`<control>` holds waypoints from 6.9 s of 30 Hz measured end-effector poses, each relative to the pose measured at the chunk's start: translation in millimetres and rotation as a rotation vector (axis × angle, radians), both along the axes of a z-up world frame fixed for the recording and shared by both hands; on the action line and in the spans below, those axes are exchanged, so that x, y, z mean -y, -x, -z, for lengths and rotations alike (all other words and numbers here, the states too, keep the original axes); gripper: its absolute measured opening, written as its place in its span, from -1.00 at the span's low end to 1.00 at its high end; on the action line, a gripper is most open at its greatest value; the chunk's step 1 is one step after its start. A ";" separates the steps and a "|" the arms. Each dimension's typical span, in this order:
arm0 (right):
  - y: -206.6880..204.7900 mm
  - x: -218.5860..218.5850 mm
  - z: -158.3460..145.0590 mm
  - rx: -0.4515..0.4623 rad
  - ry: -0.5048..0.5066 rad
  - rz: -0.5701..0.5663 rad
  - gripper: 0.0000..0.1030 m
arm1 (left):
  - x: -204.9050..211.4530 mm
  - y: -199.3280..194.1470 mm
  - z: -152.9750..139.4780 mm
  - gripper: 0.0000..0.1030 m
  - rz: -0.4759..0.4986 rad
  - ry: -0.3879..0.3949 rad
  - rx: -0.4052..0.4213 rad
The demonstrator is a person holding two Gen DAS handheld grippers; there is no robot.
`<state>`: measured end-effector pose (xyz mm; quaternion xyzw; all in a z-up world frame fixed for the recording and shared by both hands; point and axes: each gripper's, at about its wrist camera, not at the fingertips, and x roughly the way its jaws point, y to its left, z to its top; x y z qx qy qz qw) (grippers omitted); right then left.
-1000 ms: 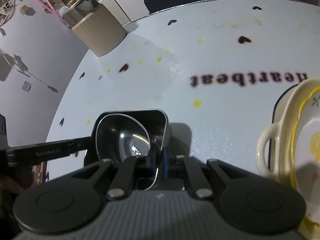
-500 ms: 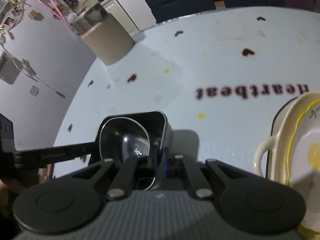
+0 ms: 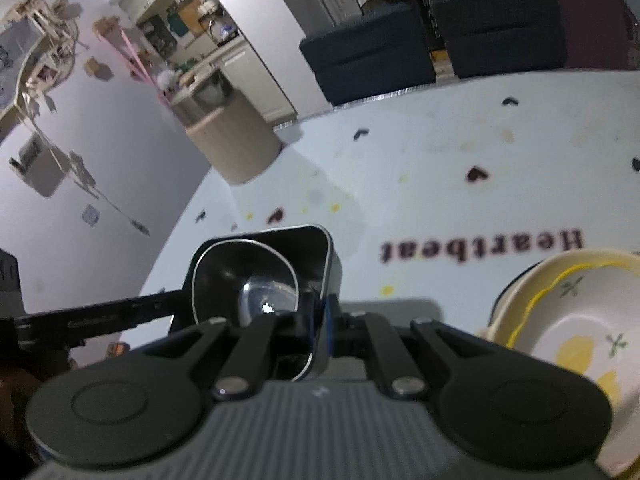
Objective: Organize plates and bowls
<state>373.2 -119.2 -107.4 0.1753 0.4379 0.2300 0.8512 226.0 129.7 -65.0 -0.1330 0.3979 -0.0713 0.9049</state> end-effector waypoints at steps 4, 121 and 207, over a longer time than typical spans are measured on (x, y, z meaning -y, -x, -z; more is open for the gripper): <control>7.7 21.4 -14.8 0.046 -0.017 0.009 -0.86 | 19.8 4.2 -15.6 -0.86 0.019 0.006 0.060; 36.6 157.8 30.5 -0.108 0.084 0.244 -0.84 | 217.8 -31.7 51.5 -0.81 0.416 -0.135 -0.152; 256.8 135.8 -62.7 0.420 0.387 0.362 0.99 | 189.0 217.4 -10.8 1.00 0.125 -0.164 0.336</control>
